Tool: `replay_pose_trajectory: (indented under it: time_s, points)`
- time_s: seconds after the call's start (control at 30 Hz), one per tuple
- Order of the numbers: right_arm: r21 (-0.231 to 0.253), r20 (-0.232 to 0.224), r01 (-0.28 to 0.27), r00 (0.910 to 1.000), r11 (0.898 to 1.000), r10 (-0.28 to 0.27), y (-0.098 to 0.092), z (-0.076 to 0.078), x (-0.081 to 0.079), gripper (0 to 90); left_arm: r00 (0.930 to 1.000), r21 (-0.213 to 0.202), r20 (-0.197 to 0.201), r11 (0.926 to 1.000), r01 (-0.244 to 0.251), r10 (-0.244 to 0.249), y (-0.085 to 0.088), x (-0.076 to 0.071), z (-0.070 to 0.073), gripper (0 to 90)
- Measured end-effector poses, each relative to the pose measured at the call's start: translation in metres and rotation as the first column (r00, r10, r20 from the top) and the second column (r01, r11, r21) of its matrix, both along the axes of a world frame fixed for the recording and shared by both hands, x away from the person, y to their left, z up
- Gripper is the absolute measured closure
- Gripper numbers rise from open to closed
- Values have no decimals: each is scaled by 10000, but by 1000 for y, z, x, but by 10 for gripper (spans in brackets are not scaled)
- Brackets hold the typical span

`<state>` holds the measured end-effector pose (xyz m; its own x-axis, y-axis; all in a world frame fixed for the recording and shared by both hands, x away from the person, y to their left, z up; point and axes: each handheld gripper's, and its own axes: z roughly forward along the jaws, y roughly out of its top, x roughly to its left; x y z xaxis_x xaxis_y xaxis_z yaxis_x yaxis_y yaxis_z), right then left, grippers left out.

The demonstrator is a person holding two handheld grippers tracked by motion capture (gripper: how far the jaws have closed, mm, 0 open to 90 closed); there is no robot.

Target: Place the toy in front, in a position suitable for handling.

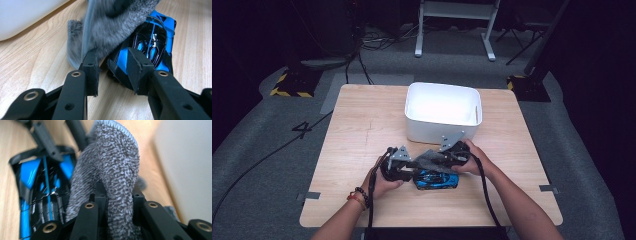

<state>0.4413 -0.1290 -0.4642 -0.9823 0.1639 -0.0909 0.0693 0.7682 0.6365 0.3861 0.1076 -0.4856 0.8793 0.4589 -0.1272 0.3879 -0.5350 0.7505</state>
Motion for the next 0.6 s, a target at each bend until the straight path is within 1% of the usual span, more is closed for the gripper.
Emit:
replay_pose_trajectory:
  time_s: [0.07, 0.1, 0.13, 0.17, 0.23, 0.27, 0.33, 0.4, 0.53, 0.57, 0.6]
  points:
    - [-472, -61, -336, 9994, 9983, 333, 4, -3, -1, 760, 10000, -28, -6, 10000, 7, -7, 0, 0, 0, 633]
    - [-554, -123, -368, 9993, 9978, 362, 3, -3, 0, 760, 10000, -23, 10, 10000, 19, -19, -1, 0, 0, 635]
    - [-610, -301, -389, 9989, 9974, 372, 0, -2, 2, 762, 10000, -10, 29, 10000, 50, -50, -1, 0, 0, 637]
    - [-610, -301, -389, 9989, 9974, 372, 0, -2, 2, 762, 10000, 20, 74, 10000, 64, -64, -2, 0, 0, 637]
    - [-692, -369, -394, 9986, 9968, 369, -7, -2, 5, 760, 9999, 55, 153, 10000, 77, -78, -2, -1, 0, 639]
    - [-728, -419, -331, 9987, 9968, 301, -12, -2, 7, 759, 9999, 16, 126, 10000, 62, -62, -2, -1, 0, 640]
    - [-630, -598, -199, 9981, 9978, 161, -24, -3, 9, 759, 10000, -76, 29, 10000, 17, -17, -1, 0, -1, 640]
    - [-623, -661, 46, 9978, 9980, -88, -36, -3, 9, 759, 10000, -120, 1, 9999, -4, 4, -1, 0, -1, 640]
    - [-694, -549, 534, 9969, 9962, -572, -61, -5, 2, 752, 10000, -144, -33, 9999, -15, 15, -1, 0, -1, 641]
    - [-558, -505, 820, 9951, 9951, -849, -72, -7, -5, 749, 10000, -152, -46, 9999, -22, 22, -1, 0, -2, 642]
    - [-558, -505, 820, 9951, 9951, -849, -72, -7, -5, 749, 10000, -154, -52, 9999, -28, 27, -1, 0, -2, 642]
